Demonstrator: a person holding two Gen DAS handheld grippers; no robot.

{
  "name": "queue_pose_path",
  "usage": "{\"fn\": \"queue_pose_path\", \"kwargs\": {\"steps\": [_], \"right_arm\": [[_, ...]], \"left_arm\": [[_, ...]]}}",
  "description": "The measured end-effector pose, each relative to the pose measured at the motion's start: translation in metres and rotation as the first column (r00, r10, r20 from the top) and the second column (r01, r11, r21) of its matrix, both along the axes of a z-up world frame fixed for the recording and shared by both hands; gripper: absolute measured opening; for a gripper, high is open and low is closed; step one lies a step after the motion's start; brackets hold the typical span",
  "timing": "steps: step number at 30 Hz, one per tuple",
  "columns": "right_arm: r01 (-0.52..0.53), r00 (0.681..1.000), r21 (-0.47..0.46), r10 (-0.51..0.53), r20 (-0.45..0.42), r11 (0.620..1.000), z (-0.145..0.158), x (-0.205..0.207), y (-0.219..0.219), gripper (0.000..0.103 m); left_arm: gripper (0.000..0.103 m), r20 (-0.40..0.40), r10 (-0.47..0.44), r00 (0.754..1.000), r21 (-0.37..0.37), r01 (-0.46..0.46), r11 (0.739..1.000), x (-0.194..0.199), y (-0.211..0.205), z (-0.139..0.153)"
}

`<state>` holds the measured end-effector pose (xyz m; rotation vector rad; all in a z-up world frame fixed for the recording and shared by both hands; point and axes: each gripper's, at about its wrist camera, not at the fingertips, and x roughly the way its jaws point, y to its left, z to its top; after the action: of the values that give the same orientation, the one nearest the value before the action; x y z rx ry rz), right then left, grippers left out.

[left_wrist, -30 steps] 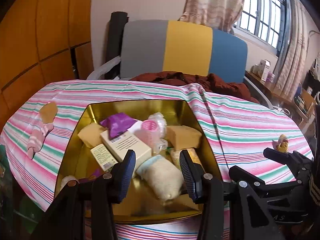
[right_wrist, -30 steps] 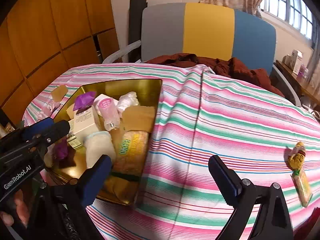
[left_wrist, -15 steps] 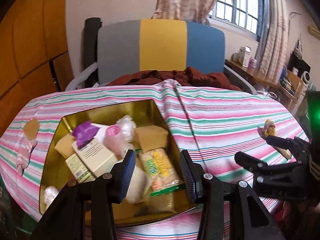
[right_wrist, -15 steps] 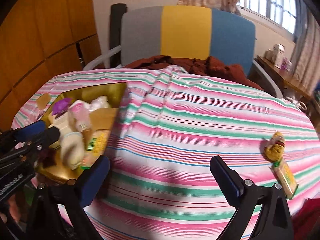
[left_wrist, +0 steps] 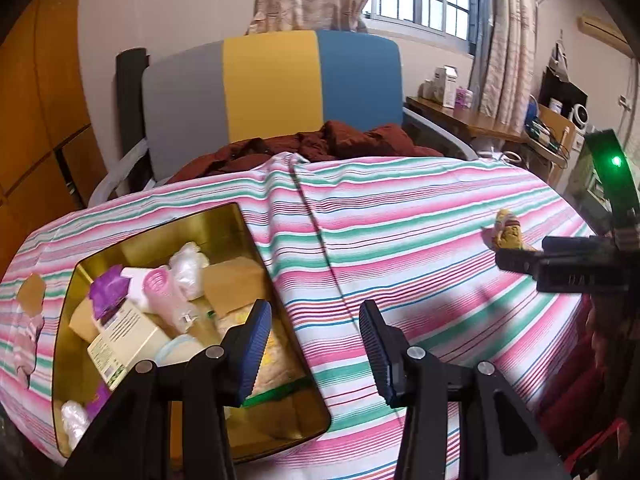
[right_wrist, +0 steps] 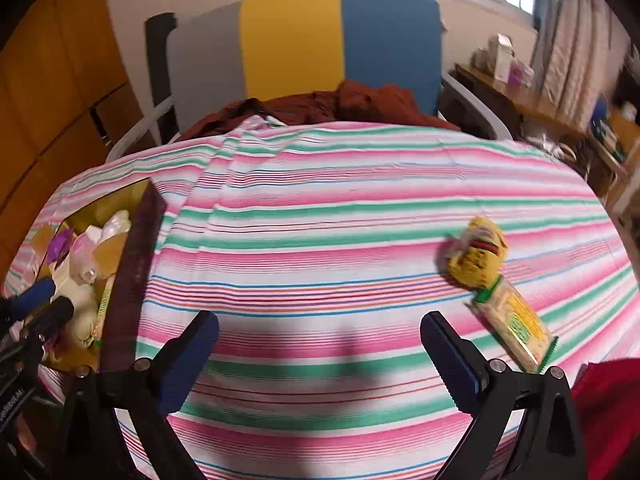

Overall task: Organize objects
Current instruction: 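Move both open tools from the tray to the yellow pouch and cracker pack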

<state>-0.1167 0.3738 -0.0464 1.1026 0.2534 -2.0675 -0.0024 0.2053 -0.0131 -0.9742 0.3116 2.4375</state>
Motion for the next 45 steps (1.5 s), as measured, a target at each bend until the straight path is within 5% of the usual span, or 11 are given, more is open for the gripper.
{"fn": "queue_pose_path", "kwargs": {"steps": [23, 34, 44, 45], "right_arm": [[0.060, 0.985, 0.127, -0.079, 0.151, 0.990, -0.025, -0.122, 0.085, 0.103], [-0.068, 0.969, 0.226, 0.011, 0.246, 0.972, -0.053, -0.157, 0.082, 0.103], [-0.299, 0.939, 0.416, 0.187, 0.288, 0.859, -0.091, -0.169, 0.055, 0.103], [-0.521, 0.854, 0.432, 0.437, 0.283, 0.736, -0.093, -0.169, 0.053, 0.103]], "left_arm": [[0.046, 0.027, -0.167, 0.986, -0.051, 0.168, 0.984, 0.001, 0.068, -0.015], [0.046, 0.086, -0.220, 0.972, -0.066, 0.226, 0.972, -0.003, 0.097, -0.036], [0.046, 0.139, -0.272, 0.952, -0.055, 0.282, 0.958, -0.007, 0.116, -0.049], [0.046, 0.142, -0.275, 0.951, -0.053, 0.285, 0.957, -0.007, 0.118, -0.049]]}}
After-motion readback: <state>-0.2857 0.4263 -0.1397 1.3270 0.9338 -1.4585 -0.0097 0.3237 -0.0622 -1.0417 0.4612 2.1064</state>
